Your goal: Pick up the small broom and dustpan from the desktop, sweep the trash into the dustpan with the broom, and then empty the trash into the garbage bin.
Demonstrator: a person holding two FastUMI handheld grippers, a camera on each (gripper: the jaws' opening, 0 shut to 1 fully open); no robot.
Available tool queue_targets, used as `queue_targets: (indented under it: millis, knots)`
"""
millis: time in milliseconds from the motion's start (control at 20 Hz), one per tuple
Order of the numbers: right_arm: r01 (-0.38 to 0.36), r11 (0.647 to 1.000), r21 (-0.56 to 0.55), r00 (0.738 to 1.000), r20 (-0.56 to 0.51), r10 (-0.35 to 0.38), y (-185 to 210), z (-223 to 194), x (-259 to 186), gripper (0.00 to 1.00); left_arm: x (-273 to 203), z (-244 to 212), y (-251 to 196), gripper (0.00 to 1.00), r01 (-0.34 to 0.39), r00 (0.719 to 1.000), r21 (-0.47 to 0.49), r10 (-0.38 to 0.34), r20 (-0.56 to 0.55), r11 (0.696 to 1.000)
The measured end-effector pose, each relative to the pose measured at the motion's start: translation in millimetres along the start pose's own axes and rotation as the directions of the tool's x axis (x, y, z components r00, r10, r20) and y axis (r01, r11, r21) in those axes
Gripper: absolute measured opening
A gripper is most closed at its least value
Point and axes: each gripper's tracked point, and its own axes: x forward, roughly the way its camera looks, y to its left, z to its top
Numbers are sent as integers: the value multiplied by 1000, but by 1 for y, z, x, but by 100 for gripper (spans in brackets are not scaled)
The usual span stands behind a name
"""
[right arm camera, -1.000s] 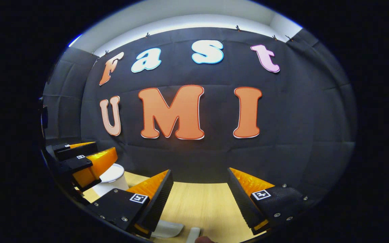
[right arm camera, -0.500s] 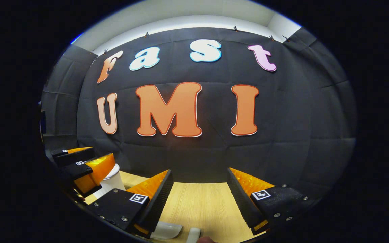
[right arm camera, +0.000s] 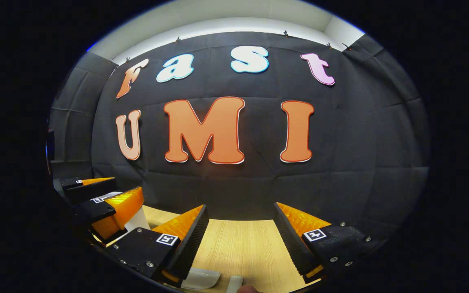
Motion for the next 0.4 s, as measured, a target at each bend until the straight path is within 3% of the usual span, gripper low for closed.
queue_targets:
  millis: [400]
  knots:
    - [0,1000,-4,1000,-2,0,4,0,3,95,1,0,3,91,-3,1000,9,2,6,1000]
